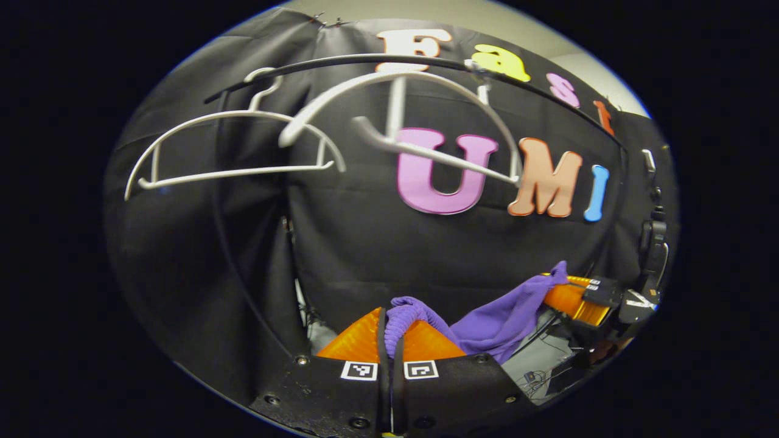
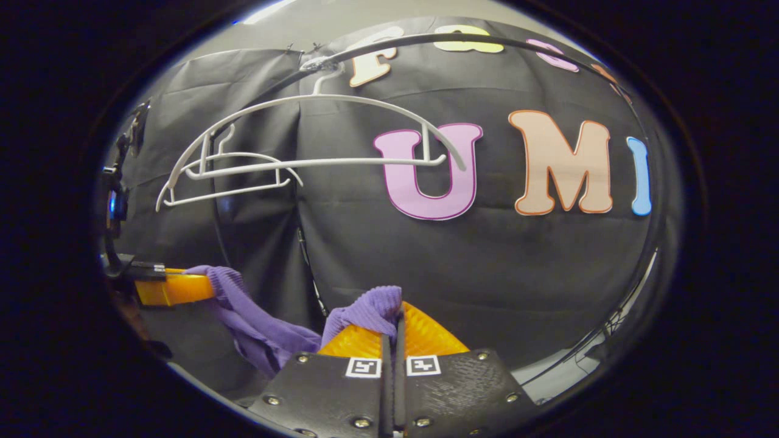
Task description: Grasp the clothes on the hanger with both hands and then place them into the laundry hamper below.
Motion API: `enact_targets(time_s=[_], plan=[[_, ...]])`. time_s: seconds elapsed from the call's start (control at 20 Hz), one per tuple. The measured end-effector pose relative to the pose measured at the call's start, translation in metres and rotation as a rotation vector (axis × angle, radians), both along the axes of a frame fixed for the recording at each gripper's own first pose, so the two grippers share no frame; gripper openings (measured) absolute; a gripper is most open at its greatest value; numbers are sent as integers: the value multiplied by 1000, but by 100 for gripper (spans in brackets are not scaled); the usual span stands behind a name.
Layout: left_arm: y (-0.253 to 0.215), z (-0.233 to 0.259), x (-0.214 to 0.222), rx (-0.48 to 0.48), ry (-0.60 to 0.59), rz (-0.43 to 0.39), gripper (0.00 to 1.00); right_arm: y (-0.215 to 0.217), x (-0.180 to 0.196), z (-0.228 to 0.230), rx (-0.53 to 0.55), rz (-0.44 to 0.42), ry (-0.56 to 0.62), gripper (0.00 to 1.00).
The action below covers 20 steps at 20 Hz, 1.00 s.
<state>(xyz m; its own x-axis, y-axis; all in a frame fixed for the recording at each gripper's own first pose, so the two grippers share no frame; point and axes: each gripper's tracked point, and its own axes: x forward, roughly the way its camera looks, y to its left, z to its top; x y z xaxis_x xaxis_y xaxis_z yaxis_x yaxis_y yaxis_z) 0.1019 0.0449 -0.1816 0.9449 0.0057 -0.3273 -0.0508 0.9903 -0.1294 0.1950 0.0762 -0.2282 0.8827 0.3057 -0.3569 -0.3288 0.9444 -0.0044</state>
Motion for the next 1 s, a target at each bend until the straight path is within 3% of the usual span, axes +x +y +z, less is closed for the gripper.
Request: enact_targets(time_s=[0.15, 0.6, 1.0], plan=[[-26, 15, 16, 8, -55, -59, 2, 0, -1, 9, -6, -13, -6, 1], [-66, 17, 75, -23, -74, -90, 1, -15, 20, 21, 0, -141, -27, 0], [-86, -50, 101, -48, 37, -97, 2, -53, 40, -39, 28, -235, 92, 0]])
